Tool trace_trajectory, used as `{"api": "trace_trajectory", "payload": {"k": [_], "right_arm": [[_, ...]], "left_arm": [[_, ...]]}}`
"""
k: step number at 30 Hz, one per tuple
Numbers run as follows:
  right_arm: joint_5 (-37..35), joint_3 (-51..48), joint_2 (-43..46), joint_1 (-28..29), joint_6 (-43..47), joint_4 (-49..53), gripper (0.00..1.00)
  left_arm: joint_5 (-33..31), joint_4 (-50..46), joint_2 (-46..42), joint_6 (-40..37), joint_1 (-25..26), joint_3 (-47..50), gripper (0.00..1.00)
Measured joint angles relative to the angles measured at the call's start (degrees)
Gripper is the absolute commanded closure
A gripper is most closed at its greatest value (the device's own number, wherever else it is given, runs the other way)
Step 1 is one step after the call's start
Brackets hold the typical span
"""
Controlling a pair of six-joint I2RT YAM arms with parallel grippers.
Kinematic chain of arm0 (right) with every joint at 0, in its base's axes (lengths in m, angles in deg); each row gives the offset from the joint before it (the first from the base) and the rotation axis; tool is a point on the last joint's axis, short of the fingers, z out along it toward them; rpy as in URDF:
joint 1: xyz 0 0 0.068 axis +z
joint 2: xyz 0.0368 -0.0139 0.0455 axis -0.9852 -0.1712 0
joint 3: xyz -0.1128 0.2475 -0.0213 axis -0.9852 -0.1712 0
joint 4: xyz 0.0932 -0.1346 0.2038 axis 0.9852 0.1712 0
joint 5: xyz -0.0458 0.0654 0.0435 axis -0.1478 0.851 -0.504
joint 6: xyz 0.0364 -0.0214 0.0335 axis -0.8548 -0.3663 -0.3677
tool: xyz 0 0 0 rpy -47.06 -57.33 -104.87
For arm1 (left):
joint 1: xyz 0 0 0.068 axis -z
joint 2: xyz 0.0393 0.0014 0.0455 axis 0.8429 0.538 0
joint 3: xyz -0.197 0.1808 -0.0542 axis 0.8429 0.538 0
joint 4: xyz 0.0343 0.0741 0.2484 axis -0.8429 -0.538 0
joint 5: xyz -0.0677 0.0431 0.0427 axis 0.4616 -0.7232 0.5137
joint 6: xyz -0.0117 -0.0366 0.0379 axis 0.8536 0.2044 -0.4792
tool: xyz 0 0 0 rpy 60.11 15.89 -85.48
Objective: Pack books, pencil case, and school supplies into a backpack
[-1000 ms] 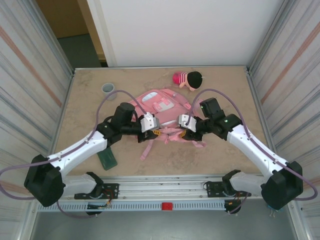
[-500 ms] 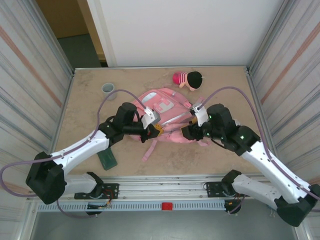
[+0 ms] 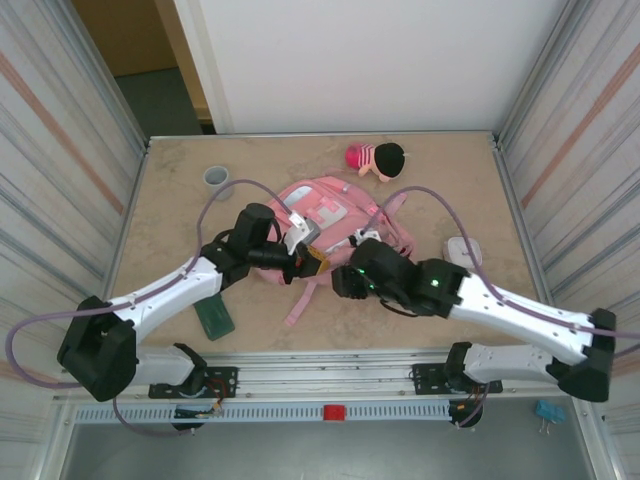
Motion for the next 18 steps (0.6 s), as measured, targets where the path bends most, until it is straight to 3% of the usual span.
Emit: {"api": "trace_trajectory", "payload": {"k": [10, 18], "right_arm": [[-7.6, 2.1, -4.3, -0.1, -6.5, 4.8, 0.63], [-9.6, 3.1, -4.6, 0.1, -9.3, 7.3, 0.76]], "left_arm": [[0.3, 0.0, -0.1, 0.6, -0.3, 0.0, 1.00], [0.2, 0.6, -0.2, 0.5, -0.3, 0.0, 1.00]]}}
